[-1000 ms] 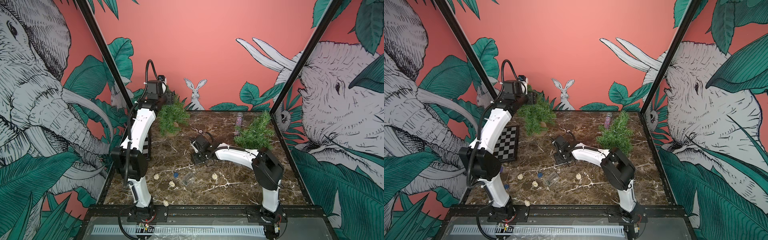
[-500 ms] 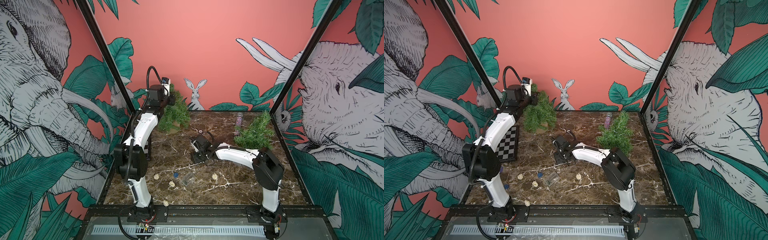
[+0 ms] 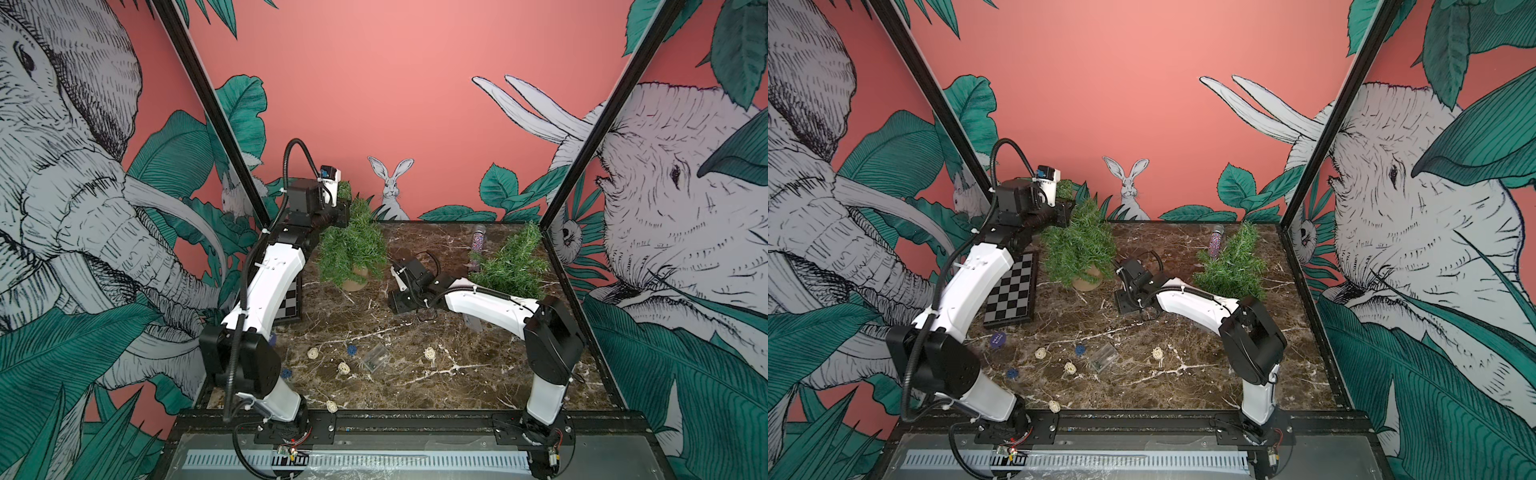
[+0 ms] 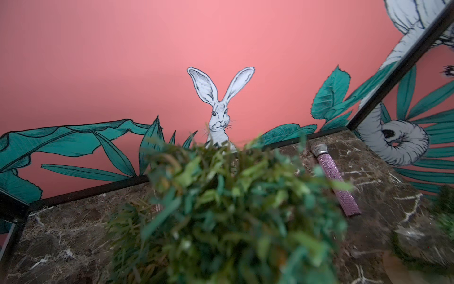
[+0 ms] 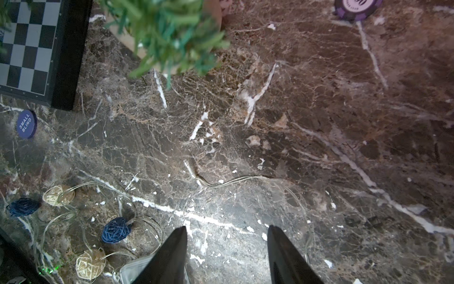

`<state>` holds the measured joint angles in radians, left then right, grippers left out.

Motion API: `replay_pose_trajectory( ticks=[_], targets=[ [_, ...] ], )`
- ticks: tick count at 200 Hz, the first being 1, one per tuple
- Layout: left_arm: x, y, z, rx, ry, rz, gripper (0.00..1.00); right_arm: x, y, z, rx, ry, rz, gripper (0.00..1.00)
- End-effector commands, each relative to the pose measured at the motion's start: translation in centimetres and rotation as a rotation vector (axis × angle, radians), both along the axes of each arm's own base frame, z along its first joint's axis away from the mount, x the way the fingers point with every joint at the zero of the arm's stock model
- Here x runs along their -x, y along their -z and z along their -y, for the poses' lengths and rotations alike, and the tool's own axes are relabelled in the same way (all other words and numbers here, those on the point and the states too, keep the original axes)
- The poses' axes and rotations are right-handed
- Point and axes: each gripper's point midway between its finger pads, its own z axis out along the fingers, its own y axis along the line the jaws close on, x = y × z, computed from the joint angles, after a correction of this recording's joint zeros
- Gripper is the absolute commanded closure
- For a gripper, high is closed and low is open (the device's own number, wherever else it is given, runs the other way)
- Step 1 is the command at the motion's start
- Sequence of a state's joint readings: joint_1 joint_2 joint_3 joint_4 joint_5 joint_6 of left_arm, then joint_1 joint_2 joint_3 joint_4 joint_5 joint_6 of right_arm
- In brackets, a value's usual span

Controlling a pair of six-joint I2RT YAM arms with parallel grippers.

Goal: Wrap string light around the christmas tree
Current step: Place the christmas tree at the center of the board.

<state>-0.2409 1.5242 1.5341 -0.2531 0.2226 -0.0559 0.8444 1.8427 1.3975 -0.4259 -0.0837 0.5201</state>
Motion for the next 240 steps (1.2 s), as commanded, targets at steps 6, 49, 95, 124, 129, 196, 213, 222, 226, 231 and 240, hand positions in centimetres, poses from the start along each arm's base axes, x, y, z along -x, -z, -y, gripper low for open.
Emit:
replay_pose_trajectory(
  ticks=[6, 49, 95, 124, 129, 196, 213, 222, 226, 231, 240],
  targets=[
    [3.3, -2.4, 0.9, 0.033, 0.04, 0.084, 1.0, 0.2, 0.7, 0.1, 0.011, 0.0, -0.009, 0.46],
    [5.6, 1.9, 1.3, 0.002, 0.046, 0.015, 1.0, 0.0, 1.3, -0.2, 0.042, -0.016, -0.01, 0.46],
    [6.8, 2.1, 1.0, 0.015, 0.044, 0.005, 1.0, -2.3, 1.5, 2.1, 0.154, 0.058, 0.044, 0.46],
    [7.2, 2.0, 0.9, 0.016, 0.043, -0.012, 0.87, -3.7, 2.3, 2.1, 0.205, 0.065, 0.035, 0.46],
    [7.2, 2.0, 0.9, 0.016, 0.041, -0.015, 0.83, -3.9, 2.5, 1.9, 0.206, 0.063, 0.034, 0.47],
    [8.9, 2.1, -0.2, 0.0, 0.013, -0.049, 0.43, -2.8, 5.8, 2.1, 0.202, 0.048, -0.023, 0.49],
    [9.2, 2.4, -0.2, -0.005, 0.015, -0.064, 0.41, -2.0, 6.1, 2.7, 0.202, 0.04, -0.033, 0.49],
    [9.4, 2.4, -0.3, -0.01, 0.016, -0.069, 0.39, -1.7, 6.3, 2.9, 0.205, 0.039, -0.039, 0.49],
    [9.5, 2.3, -0.4, -0.015, 0.014, -0.073, 0.38, -1.6, 6.4, 3.0, 0.207, 0.038, -0.043, 0.49],
    [9.5, 2.3, -0.6, -0.022, 0.004, -0.079, 0.37, -1.5, 6.6, 3.2, 0.21, 0.038, -0.046, 0.49],
    [9.8, 2.2, -1.2, -0.04, -0.022, -0.093, 0.36, -1.3, 6.9, 3.3, 0.216, 0.036, -0.05, 0.49]
  ],
)
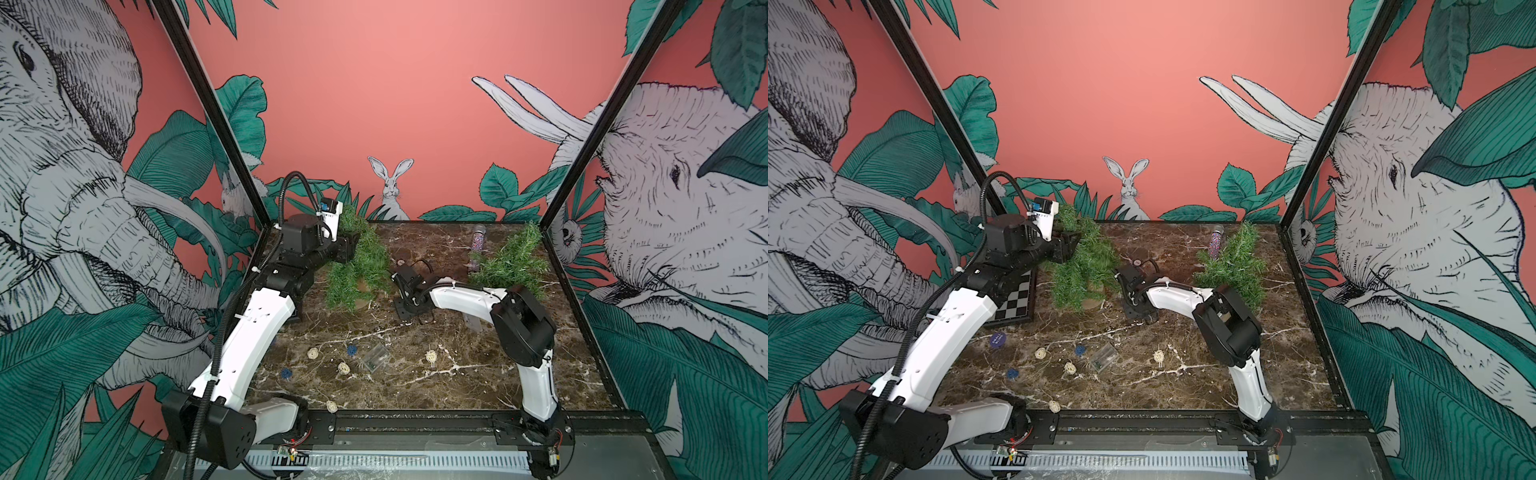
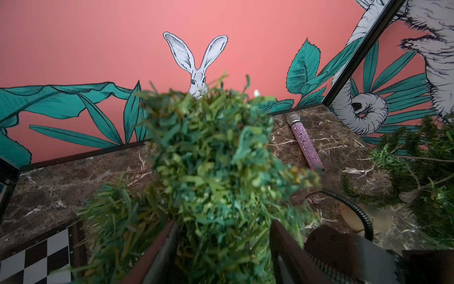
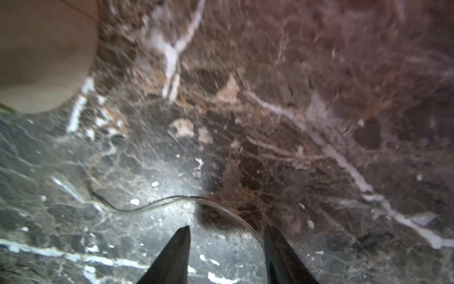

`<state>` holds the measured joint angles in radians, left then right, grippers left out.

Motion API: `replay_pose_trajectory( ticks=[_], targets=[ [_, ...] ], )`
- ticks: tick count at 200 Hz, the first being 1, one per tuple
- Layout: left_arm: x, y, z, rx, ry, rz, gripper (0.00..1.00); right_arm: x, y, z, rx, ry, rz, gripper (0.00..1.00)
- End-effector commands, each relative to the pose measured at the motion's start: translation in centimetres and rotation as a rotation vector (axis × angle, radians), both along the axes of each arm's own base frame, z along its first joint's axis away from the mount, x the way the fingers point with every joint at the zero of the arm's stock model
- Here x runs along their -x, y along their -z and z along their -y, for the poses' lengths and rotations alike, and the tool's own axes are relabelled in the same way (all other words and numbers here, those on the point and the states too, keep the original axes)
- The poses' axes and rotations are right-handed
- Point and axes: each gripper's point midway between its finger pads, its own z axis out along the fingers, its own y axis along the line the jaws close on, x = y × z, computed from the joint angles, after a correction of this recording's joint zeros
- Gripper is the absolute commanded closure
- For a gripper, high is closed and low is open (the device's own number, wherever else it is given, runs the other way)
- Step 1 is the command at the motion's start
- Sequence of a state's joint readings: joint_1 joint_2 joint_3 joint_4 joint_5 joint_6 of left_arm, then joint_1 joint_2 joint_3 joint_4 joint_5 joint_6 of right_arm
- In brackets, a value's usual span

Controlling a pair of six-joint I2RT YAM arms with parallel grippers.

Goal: Wrap string light around the christmas tree
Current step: Place the christmas tree at the center of the board.

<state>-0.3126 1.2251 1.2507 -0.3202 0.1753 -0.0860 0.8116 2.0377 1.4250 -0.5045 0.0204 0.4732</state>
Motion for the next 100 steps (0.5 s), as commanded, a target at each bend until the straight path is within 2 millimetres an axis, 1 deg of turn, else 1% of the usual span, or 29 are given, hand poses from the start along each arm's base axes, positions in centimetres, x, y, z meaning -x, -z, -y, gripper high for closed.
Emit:
replay_pose_trajectory(
  ticks=[1, 30, 66, 79, 100],
  targets=[
    [1.1, -0.2, -1.3, -0.039, -0.042, -0.035, 0.36, 0.0, -1.7, -0.2, -0.041, -0.006, 0.032, 0.49],
    [2.3, 0.1, -3.2, -0.063, -0.104, -0.108, 0.35, 0.3, -1.2, 0.1, -0.041, -0.005, 0.023, 0.5],
    [4.3, 1.6, -5.1, -0.081, -0.162, -0.184, 0.34, 0.7, -1.0, 0.4, -0.049, -0.003, 0.017, 0.51],
    [5.0, 2.0, -5.7, -0.092, -0.174, -0.205, 0.34, 0.9, -1.0, 0.7, -0.047, -0.002, 0.019, 0.51],
    [6.0, 1.9, -6.5, -0.109, -0.194, -0.226, 0.34, 0.9, -1.5, 0.8, -0.047, -0.007, 0.031, 0.52]
  ],
)
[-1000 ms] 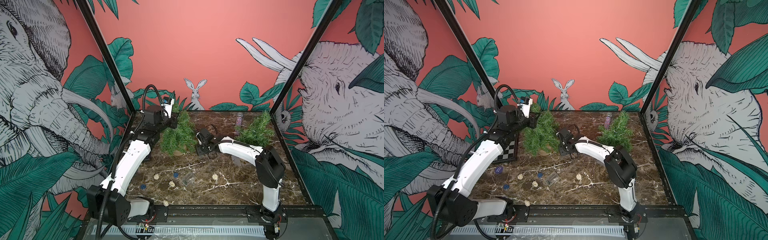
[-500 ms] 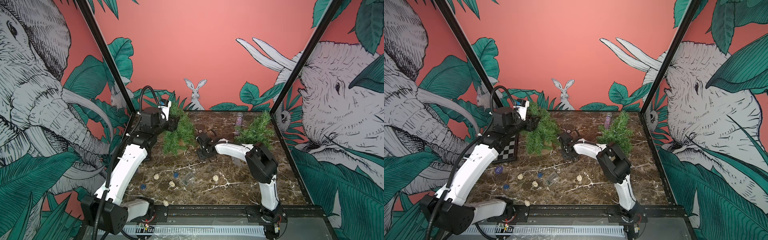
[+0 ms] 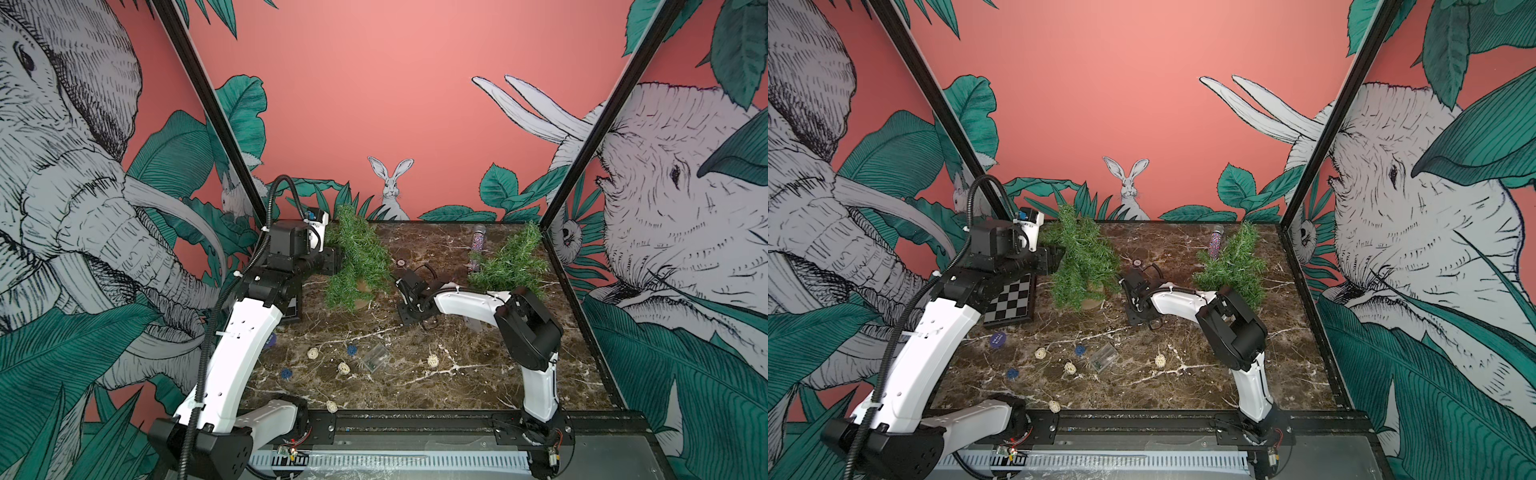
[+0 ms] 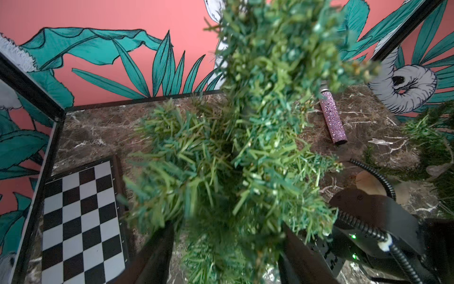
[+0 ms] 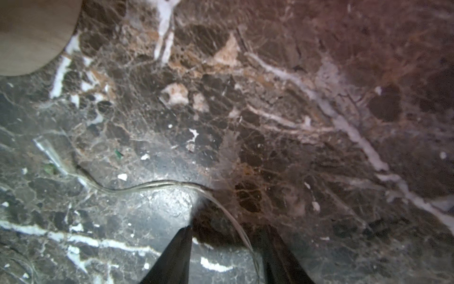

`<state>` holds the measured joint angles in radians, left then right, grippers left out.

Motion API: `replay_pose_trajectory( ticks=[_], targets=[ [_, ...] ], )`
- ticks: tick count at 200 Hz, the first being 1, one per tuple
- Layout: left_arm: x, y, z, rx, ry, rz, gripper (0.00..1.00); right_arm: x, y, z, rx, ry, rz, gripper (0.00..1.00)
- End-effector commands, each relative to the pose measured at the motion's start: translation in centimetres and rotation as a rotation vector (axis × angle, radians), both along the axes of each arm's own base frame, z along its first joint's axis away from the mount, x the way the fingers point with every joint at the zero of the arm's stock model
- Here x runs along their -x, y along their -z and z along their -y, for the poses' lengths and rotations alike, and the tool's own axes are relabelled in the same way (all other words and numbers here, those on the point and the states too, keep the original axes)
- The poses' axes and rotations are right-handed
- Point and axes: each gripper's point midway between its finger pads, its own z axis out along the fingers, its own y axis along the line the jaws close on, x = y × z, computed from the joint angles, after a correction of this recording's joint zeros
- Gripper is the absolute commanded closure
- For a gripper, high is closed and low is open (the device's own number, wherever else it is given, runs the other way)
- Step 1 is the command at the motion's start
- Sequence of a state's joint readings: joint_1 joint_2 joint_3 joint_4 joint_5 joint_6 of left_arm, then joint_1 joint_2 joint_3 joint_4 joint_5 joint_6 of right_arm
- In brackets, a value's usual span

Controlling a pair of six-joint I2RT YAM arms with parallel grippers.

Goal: Wrap string light around the christmas tree
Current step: Place the christmas tree at the center of the board, then adjust the Christmas tree at the center of the board.

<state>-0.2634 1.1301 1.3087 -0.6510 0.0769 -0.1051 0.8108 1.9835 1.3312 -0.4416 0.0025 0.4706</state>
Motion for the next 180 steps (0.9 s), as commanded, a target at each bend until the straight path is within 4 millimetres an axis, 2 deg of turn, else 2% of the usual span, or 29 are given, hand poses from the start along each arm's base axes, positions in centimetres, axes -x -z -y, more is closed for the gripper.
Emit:
replay_pose_trajectory(
  ticks=[1, 27, 35, 63, 89, 109, 131, 150, 180],
  targets=[
    [2.0, 0.6, -1.7, -0.033, -0.049, -0.061, 0.34, -0.1, -1.6, 0.2, -0.02, 0.002, 0.027, 0.52],
    [3.0, 0.7, -2.4, -0.057, -0.062, -0.087, 0.34, -0.1, -1.8, 0.3, -0.014, -0.006, 0.032, 0.52],
    [3.1, 1.3, -2.8, -0.066, -0.074, -0.108, 0.34, 0.6, -0.9, 1.0, 0.006, -0.007, 0.011, 0.52],
    [3.4, 3.5, -4.0, -0.054, -0.12, -0.186, 0.34, 1.1, -0.7, 1.6, 0.021, -0.014, 0.006, 0.52],
    [3.4, 5.3, -3.9, 0.032, -0.12, -0.228, 0.34, 1.7, -0.5, 2.5, 0.048, -0.024, 0.0, 0.52],
    [3.2, 6.7, -3.4, 0.105, -0.111, -0.262, 0.34, 2.2, -0.6, 3.2, 0.058, -0.023, 0.002, 0.52],
    [3.1, 7.4, -1.0, 0.231, -0.017, -0.269, 0.34, 2.4, -1.1, 3.5, 0.041, -0.004, 0.009, 0.52],
    [3.0, 8.2, 0.4, 0.315, 0.033, -0.271, 0.35, 2.0, -1.6, 2.9, 0.004, 0.02, 0.025, 0.52],
    [2.0, 10.8, 0.6, 0.323, 0.023, -0.311, 0.42, 1.2, -2.3, 1.2, -0.057, 0.034, 0.03, 0.53]
  ],
)
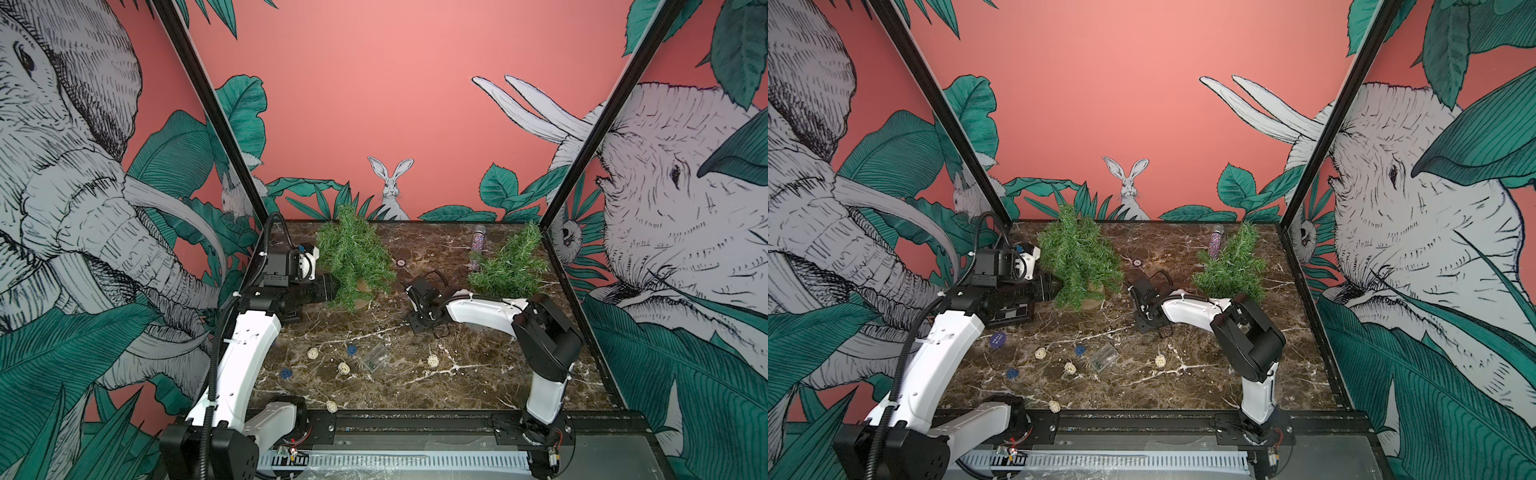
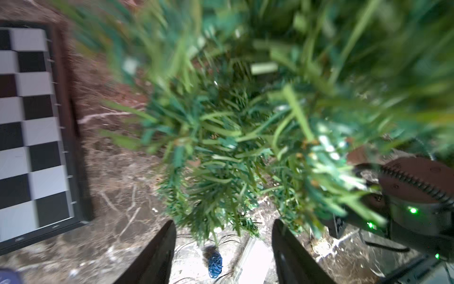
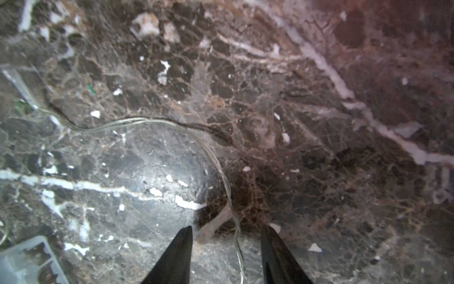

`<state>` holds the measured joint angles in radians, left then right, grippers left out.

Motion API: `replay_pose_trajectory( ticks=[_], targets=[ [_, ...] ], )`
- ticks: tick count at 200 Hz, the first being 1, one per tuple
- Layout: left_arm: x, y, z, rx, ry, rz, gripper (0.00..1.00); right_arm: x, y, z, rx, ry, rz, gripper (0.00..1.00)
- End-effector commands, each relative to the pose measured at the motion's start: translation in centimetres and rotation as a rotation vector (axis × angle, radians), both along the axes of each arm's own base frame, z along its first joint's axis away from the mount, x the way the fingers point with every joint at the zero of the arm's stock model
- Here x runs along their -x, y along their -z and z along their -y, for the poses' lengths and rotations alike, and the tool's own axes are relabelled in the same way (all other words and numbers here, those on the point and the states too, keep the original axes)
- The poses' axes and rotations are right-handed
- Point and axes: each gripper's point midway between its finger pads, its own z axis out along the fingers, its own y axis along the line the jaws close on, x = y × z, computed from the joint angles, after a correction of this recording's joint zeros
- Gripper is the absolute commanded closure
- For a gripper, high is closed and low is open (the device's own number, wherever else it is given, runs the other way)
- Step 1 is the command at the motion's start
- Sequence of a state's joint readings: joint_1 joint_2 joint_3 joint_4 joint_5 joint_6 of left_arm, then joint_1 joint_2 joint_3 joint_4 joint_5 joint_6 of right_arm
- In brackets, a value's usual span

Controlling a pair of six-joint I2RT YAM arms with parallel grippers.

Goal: Wrap string light around the christmas tree
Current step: Adjust the Christmas tree at the center of the board.

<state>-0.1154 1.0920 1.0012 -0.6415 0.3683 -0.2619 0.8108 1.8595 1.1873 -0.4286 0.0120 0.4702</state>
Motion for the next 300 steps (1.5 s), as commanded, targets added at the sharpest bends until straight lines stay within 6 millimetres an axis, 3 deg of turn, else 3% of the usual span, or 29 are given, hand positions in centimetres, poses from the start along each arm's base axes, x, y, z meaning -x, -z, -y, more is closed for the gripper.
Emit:
replay_pose_trajectory(
  ticks=[1, 83, 160, 204, 249, 271, 300],
  targets=[
    [-1.3, -0.2, 1.2, 0.084, 0.02, 0.035, 0.42, -1.1, -1.7, -1.5, -0.069, 0.031, 0.029, 0.53],
    [-2.6, 1.6, 1.9, 0.089, 0.063, 0.052, 0.81, -1.3, -1.6, -1.8, -0.05, 0.016, 0.025, 0.53],
    [-4.7, 2.4, 2.6, 0.107, 0.078, 0.055, 0.89, -1.1, -1.2, -1.6, -0.048, 0.019, 0.015, 0.53],
    [-4.9, 3.9, 4.5, 0.095, 0.131, 0.029, 0.9, -0.1, -0.4, -0.1, 0.0, 0.01, 0.005, 0.53],
    [-5.5, 3.9, 4.4, 0.061, 0.136, 0.034, 0.88, -0.1, -1.8, 0.0, 0.006, -0.008, 0.026, 0.53],
    [-4.8, 3.2, 4.2, 0.048, 0.139, 0.042, 0.77, 0.0, -2.9, -0.4, 0.01, -0.037, 0.049, 0.5],
    [-3.3, 3.0, 2.3, -0.03, 0.078, 0.012, 0.56, 0.8, -4.1, -1.1, 0.029, -0.093, 0.078, 0.46]
  ],
)
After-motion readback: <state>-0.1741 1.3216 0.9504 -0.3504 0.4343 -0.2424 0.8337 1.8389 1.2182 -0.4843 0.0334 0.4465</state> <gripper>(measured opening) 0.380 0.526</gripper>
